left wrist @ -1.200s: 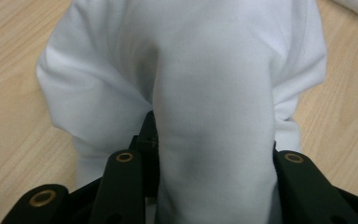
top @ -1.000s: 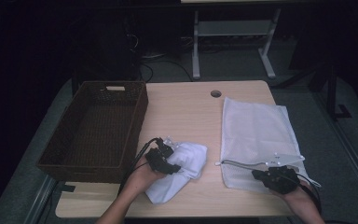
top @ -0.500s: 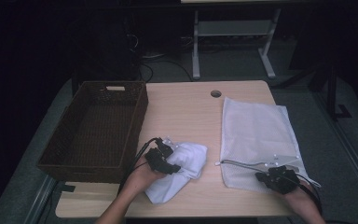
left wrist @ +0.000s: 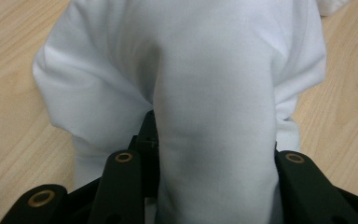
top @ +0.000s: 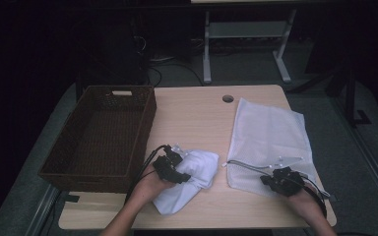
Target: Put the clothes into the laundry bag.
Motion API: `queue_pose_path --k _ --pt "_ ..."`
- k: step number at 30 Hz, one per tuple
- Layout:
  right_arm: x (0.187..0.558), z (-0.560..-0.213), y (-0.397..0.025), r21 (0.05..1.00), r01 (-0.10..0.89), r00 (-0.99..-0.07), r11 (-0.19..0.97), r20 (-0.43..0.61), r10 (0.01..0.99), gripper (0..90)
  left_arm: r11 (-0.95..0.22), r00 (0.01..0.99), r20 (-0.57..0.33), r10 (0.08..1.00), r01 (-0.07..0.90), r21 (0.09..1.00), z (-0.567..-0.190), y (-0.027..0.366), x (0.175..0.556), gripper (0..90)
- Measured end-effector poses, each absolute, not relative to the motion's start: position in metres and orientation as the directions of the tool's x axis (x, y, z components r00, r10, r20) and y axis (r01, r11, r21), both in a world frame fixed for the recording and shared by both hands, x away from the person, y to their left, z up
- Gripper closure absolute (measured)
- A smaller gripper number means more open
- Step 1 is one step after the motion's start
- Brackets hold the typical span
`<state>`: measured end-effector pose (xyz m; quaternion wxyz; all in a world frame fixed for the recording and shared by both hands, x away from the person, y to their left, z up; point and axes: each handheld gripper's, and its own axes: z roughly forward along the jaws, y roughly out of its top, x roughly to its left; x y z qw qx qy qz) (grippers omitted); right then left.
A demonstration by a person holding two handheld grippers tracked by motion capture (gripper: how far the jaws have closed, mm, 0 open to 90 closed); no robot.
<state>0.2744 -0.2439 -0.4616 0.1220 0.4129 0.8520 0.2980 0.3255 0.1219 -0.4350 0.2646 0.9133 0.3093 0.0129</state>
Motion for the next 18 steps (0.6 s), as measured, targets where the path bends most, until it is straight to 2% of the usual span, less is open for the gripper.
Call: queue_pose_path --k 18 --pt "0.309 -0.464 -0.197 0.633 0.594 -0.664 0.496 0.038 0.747 89.8 -0.667 0.807 -0.136 0.574 0.558 0.494 -0.435 0.121 0.324 59.3"
